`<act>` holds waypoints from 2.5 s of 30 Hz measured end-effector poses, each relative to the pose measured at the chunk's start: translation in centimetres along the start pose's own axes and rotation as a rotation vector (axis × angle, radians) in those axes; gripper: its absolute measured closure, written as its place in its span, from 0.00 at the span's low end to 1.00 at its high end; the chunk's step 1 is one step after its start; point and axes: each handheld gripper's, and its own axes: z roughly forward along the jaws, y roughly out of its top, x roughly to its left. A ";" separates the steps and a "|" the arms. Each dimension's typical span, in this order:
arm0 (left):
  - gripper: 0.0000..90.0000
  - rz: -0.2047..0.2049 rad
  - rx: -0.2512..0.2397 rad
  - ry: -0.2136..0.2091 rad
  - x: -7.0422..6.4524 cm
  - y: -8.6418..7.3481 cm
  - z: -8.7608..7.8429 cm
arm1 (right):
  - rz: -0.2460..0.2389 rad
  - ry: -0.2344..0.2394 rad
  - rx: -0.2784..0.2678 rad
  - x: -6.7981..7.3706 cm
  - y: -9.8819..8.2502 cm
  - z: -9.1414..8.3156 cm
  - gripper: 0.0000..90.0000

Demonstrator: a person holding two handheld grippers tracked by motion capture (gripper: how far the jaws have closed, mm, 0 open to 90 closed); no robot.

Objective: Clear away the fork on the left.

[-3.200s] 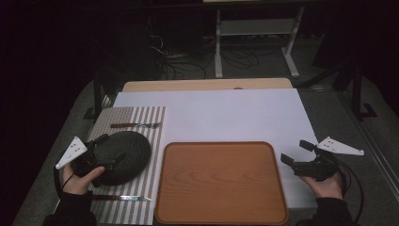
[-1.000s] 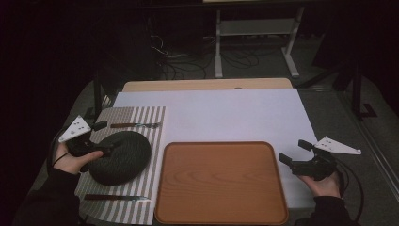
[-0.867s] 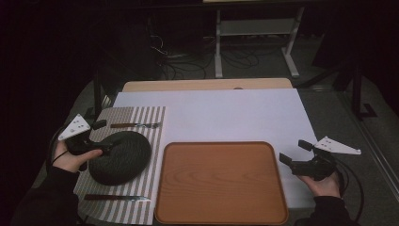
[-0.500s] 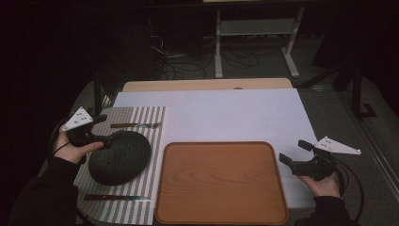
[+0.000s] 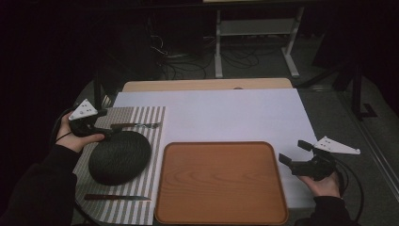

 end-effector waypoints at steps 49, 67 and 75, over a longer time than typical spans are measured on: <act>0.33 0.456 0.337 -0.036 3.0 2.0 9.1 | -0.019 0.019 0.020 0.2 -0.1 0.2 0.00; 0.43 0.520 0.444 -0.077 3.4 -0.2 11.5 | -0.020 0.021 0.028 0.2 -0.1 0.3 0.00; 0.49 0.614 0.501 -0.106 3.1 -0.4 12.5 | -0.020 0.021 0.033 0.1 -0.1 0.3 0.00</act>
